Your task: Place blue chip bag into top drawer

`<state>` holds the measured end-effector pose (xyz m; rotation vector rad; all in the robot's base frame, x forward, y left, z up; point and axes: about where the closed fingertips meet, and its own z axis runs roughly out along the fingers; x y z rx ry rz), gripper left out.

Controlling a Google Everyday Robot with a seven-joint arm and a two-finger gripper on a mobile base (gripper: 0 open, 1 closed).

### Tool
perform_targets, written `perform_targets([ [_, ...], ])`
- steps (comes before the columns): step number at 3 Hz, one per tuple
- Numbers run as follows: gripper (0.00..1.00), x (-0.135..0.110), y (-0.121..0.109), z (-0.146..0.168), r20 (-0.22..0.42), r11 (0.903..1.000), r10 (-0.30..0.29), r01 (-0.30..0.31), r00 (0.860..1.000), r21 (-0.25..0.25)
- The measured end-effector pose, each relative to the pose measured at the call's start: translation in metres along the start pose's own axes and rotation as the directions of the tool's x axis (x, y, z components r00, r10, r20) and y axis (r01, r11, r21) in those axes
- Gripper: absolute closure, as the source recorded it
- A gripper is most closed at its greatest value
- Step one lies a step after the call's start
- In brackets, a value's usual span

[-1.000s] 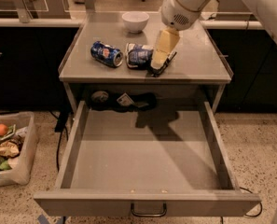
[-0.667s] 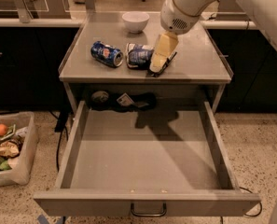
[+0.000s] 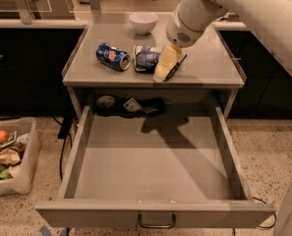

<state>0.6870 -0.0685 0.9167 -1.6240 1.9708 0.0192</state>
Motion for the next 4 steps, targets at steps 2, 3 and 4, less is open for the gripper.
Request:
perform_targets([
  [2,0.00,0.0049,-0.0322,0.0743,-0.040,0.9990,0.042,-0.042,0.998,0.012],
  [3,0.19,0.0049,-0.0322,0.0743,-0.040,0.9990,0.042,-0.042,0.998,0.012],
  [4,0.41,0.0049,-0.0322,0.0743,-0.040,0.9990,0.042,-0.042,0.998,0.012],
])
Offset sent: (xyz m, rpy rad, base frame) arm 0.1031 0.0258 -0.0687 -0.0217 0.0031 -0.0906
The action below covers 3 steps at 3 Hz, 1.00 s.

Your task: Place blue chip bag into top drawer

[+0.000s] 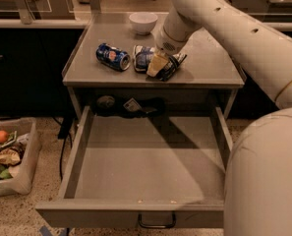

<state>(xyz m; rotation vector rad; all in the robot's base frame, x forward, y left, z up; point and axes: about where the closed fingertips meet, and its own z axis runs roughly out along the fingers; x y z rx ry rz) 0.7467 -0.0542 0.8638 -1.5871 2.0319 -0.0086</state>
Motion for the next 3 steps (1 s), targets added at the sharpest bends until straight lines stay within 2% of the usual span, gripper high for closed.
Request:
perform_targets([
  [2,0.89,0.0000,0.0000,0.0000,0.000,1.0000,0.000,0.000,1.000,0.000],
  [3,1.00,-0.0057,-0.0007,-0.0059,0.058,0.9997,0.011,-0.009,0.998,-0.023],
])
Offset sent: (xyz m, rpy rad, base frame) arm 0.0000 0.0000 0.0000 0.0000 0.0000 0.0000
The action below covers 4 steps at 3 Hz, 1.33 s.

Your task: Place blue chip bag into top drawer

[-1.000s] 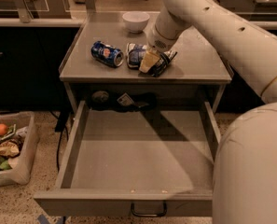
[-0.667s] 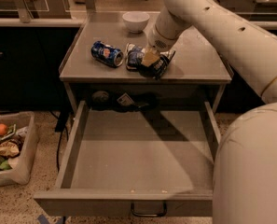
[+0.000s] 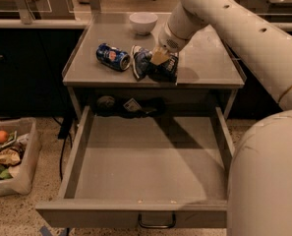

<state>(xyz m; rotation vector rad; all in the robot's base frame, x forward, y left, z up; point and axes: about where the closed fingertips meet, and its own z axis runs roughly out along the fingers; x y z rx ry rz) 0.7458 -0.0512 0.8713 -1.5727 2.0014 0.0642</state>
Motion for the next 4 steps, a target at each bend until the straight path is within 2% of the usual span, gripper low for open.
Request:
perform_targets([
  [1,1.00,-0.010,0.008,-0.041,0.142,0.9992,-0.007,0.013,0.990,-0.039],
  [2,1.00,-0.005,0.023,-0.086,0.272,0.9955,0.001,0.025,0.962,-0.091],
  [3,1.00,0.009,0.040,-0.119,0.352,0.9883,0.010,0.044,0.936,-0.146],
  [4,1.00,0.022,0.059,-0.141,0.385,0.9733,0.004,0.085,0.923,-0.213],
])
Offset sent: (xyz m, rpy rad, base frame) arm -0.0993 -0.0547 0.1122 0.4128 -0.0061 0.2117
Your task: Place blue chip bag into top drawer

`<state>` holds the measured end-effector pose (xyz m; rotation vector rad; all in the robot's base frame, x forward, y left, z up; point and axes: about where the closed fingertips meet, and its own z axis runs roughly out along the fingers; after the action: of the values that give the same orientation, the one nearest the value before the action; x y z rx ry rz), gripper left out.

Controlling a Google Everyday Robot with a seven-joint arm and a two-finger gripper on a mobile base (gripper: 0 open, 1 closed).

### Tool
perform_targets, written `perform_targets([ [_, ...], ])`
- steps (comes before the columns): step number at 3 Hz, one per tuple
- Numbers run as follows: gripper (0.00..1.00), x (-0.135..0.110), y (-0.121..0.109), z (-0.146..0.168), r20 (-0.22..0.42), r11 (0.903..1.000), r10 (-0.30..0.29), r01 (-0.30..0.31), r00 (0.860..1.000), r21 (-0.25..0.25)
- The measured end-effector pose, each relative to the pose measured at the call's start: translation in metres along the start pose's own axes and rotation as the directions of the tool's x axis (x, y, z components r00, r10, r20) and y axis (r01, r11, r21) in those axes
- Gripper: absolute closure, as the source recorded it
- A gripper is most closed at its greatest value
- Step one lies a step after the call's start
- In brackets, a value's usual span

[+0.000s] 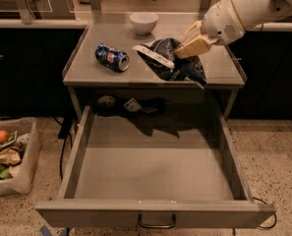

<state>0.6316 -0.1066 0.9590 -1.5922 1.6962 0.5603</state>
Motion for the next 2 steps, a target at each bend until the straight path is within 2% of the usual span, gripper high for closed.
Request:
perform_targets([
  [1,1.00,0.000,0.000,0.000,0.000,1.0000,0.000,0.000,1.000,0.000],
  [2,1.00,-0.002,0.014,0.007,0.028,0.9998,-0.015,0.015,0.999,0.012],
])
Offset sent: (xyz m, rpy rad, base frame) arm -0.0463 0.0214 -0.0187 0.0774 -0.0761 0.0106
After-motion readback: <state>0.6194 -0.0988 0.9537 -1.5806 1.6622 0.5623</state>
